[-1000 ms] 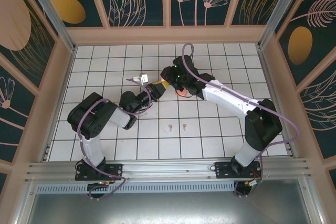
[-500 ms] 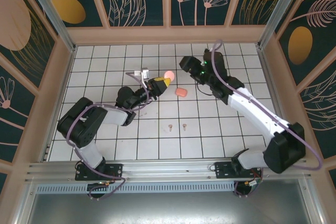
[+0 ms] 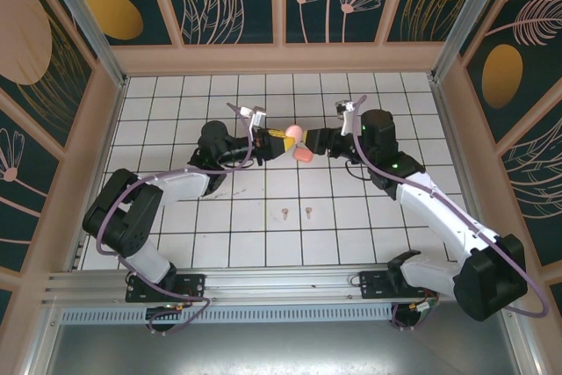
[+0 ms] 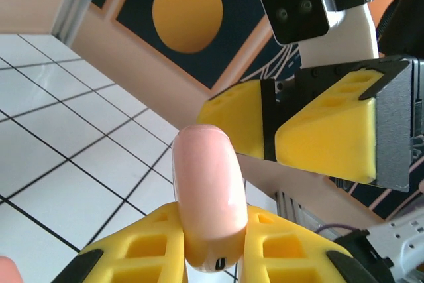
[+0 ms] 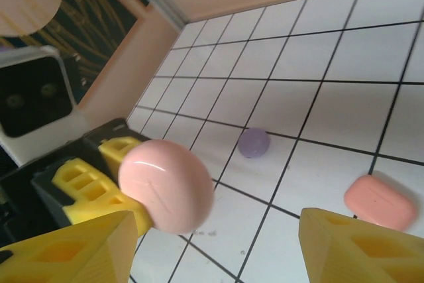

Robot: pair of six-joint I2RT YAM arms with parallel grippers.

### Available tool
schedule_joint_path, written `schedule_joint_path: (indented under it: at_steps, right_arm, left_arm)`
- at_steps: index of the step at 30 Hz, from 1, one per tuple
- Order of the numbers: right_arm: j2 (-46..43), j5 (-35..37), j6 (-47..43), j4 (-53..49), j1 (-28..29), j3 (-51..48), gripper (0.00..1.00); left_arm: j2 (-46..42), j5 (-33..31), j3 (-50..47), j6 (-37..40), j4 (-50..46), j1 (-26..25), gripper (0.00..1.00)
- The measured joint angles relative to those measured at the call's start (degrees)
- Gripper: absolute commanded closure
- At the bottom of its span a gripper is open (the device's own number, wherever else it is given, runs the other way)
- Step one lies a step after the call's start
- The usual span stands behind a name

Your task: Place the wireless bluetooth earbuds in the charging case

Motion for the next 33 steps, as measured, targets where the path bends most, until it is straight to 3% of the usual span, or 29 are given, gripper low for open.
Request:
schedule_joint_path:
  at_steps: [9, 18, 28, 33]
  right_arm:
    - [2.27, -4.63, -1.64, 2.56, 0.00, -0.09, 0.38]
    - [3.91, -4.50, -1.79, 2.82, -0.24, -0.11, 0.44]
    - [6.75, -4.52, -0.50, 4.94, -5.25, -2.54, 0.48]
    - [3.56, -5.51, -0.09, 4.90, -5.49, -4.15, 0.48]
  left_arm:
    - [0.00, 2.93, 1.27, 1.22, -3.74, 0.00, 1.00]
    - [0.00, 3.43, 1.57, 1.40, -3.96, 0.00, 1.00]
    - [-0.87, 4.02, 1.55, 1.33, -3.50, 0.15, 1.00]
    - [-1.33, 4.02, 1.40, 1.33, -2.38, 0.15, 1.00]
